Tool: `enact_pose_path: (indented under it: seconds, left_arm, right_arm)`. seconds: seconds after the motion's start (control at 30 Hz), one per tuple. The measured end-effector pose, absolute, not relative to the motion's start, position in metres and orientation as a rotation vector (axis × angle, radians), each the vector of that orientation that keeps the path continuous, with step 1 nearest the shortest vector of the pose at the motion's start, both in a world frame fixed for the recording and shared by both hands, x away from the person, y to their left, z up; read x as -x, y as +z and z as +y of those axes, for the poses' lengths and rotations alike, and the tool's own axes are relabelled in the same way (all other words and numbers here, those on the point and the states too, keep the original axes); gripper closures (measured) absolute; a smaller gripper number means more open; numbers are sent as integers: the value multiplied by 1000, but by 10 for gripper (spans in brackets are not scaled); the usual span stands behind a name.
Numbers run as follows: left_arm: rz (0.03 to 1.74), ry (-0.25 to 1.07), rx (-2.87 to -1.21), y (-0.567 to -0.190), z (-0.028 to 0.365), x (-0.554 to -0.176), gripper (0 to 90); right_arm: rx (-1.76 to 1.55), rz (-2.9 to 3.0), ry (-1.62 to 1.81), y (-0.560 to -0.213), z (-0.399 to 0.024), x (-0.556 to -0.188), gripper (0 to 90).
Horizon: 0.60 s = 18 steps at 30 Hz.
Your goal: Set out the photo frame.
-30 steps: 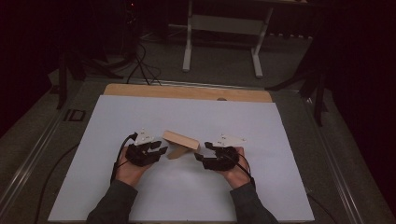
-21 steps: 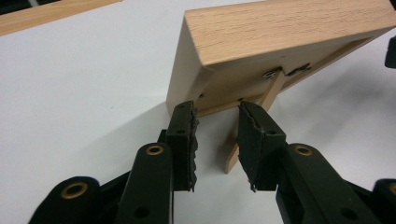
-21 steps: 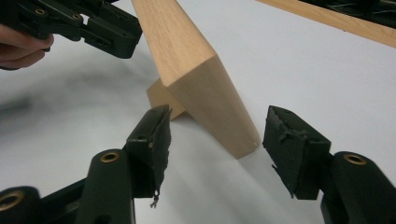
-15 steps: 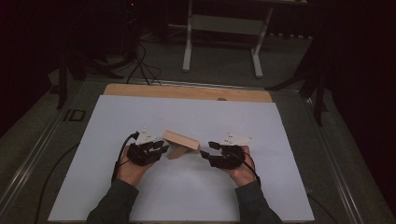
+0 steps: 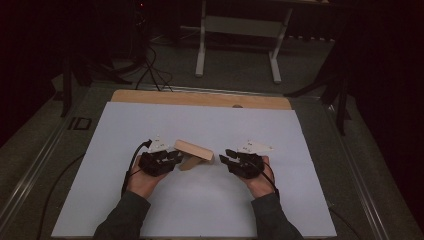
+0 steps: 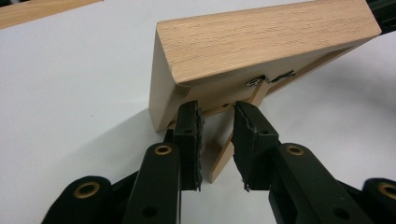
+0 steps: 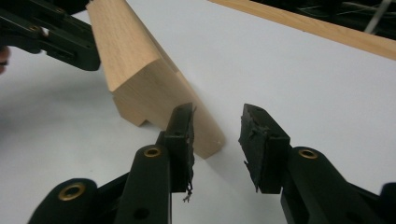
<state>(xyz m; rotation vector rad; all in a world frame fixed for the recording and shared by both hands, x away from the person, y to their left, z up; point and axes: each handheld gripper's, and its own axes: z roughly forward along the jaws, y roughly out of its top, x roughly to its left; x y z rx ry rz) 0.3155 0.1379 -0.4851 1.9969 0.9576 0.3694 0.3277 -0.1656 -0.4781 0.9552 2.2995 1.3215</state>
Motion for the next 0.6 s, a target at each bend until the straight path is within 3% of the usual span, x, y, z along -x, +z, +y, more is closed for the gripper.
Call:
enact_pose_path:
  seconds: [0.3,0.6]
  left_arm:
    - [953,366,-2003,-485,134,-316,715]
    - [948,361,-2011,-486,129,-317,721]
  right_arm:
    - [-991,2299,1262,-484,-163,-335,704]
    - [-1000,2279,1273,-488,-160,-341,676]
